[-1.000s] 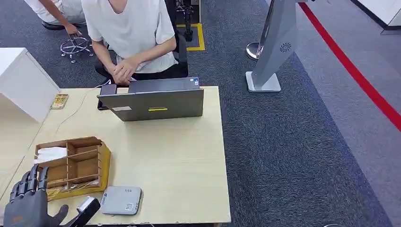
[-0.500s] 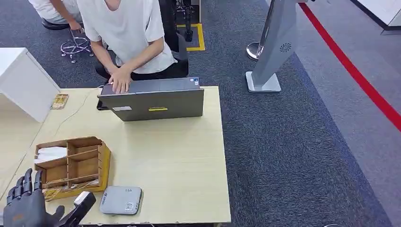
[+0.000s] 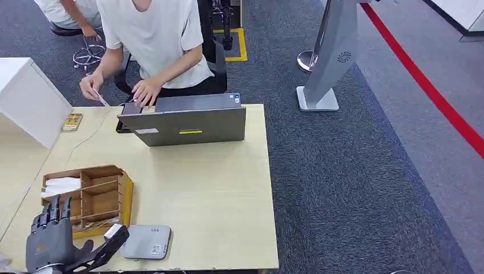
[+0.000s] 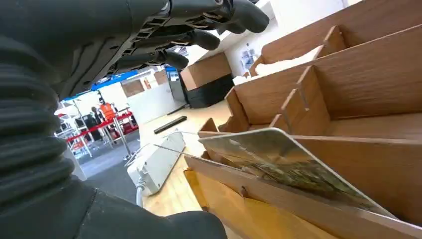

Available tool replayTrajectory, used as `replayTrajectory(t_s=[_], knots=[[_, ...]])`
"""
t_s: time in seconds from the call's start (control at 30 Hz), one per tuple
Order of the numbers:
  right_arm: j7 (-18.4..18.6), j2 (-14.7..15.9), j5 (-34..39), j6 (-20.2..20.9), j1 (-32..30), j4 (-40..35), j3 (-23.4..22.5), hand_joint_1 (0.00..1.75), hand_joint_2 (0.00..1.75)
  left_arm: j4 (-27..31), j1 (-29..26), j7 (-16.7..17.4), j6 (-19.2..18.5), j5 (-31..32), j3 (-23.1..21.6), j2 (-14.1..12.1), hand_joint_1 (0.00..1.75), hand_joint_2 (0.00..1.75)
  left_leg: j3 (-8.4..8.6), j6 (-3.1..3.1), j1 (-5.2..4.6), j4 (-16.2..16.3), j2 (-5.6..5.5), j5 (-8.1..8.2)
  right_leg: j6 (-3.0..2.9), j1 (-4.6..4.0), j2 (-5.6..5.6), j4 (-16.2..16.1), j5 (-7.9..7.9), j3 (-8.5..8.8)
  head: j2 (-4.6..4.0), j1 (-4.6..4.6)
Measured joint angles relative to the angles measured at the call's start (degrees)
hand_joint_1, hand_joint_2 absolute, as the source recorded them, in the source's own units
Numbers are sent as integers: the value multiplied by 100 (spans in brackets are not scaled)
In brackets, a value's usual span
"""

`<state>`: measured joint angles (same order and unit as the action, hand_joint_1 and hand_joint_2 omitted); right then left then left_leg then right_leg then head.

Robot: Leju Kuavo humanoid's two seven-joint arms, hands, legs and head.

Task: Pass the card to the sensor for recognition and then transmit it.

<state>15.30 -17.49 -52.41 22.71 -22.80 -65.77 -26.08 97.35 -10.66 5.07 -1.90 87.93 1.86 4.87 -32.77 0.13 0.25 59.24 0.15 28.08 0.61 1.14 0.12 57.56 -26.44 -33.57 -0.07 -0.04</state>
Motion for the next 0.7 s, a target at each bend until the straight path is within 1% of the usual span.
replayTrajectory(t_s=[0.23,0.53,0.57,0.7], knots=[[-42,0,50,0,7,4,0,0,175,-15,12,7,-44,0,-127,-4,0,175,0,0,0,0,0,0,0,0,0,0,0,0,0,-2],[-96,0,55,0,14,31,0,0,175,-15,11,39,-57,0,-146,-17,2,175,-1,0,0,0,0,0,0,0,0,0,0,0,0,-2],[-98,0,55,2,14,33,0,0,175,-15,11,50,-57,0,-146,-17,175,175,-1,0,0,0,0,0,0,0,0,0,0,0,0,-2],[-105,0,-20,26,22,42,0,0,175,-28,10,-4,-129,0,-146,-17,175,175,-1,0,0,0,0,0,0,0,0,0,0,0,0,-2]])
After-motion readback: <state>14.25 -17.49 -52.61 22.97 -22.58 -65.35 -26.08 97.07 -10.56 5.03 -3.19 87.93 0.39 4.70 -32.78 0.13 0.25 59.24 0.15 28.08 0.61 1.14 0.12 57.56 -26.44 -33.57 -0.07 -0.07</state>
